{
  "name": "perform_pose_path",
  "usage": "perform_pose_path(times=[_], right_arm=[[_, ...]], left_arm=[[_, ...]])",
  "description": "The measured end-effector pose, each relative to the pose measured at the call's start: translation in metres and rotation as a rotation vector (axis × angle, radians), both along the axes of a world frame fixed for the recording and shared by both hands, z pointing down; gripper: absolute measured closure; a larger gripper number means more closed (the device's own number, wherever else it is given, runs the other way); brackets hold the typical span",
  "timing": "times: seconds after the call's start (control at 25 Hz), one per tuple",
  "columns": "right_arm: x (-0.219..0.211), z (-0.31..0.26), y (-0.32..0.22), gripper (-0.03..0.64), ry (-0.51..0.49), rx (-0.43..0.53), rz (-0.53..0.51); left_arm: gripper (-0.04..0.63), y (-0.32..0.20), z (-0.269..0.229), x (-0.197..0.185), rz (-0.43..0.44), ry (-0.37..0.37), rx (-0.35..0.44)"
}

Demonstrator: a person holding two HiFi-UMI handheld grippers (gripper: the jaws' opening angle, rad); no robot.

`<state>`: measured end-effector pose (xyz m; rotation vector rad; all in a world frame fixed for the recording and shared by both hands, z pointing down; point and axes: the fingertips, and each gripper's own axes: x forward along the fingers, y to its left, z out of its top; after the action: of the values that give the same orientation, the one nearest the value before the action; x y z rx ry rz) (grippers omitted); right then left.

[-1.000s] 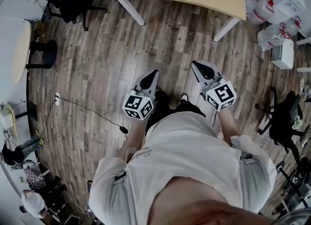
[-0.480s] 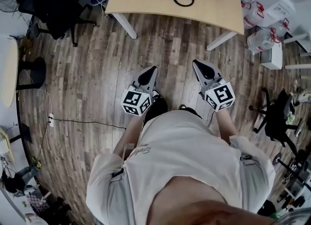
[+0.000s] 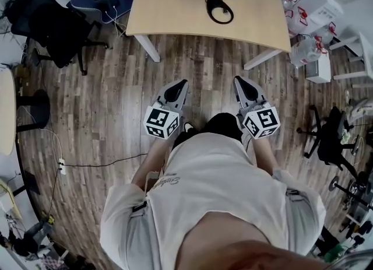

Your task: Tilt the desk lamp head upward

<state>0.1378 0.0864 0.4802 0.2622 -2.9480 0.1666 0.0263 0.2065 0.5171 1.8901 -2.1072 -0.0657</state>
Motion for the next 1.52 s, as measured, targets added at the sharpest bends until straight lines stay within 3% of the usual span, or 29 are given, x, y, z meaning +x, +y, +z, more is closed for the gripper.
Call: perform_pose_path(times=[0.32,0.44,0.56,0.92,1.16,1.52], right_arm=[[-0.06,0.016,-0.024,0.623,0.044,0.024,-0.054],[-0.097,0.024,-0.037,0.623,0.046,0.068,-0.095],[-0.13,0.025,-0.053,0.623,0.016,0.036,-0.127],[-0.212,0.007,-0.129,0.623,-0.045,0.095,-0.168],[-0.232,0.012,-0.178,0.623,-0.063,0.051,-0.143],[-0.241,0.025,-0.223,0.623,-0.043,0.029,-0.087]], left_arm=[[0.58,-0.006,0.026,-0.049,-0.047,0.058,-0.046],[0.58,-0.016,0.029,-0.075,-0.072,0.048,-0.072],[0.58,-0.032,0.025,-0.102,-0.095,0.028,-0.097],[0.58,-0.118,-0.01,-0.174,-0.103,-0.04,-0.088],[0.58,-0.183,-0.029,-0.202,-0.069,-0.085,-0.08],[0.578,-0.241,-0.026,-0.222,-0.002,-0.091,-0.078]])
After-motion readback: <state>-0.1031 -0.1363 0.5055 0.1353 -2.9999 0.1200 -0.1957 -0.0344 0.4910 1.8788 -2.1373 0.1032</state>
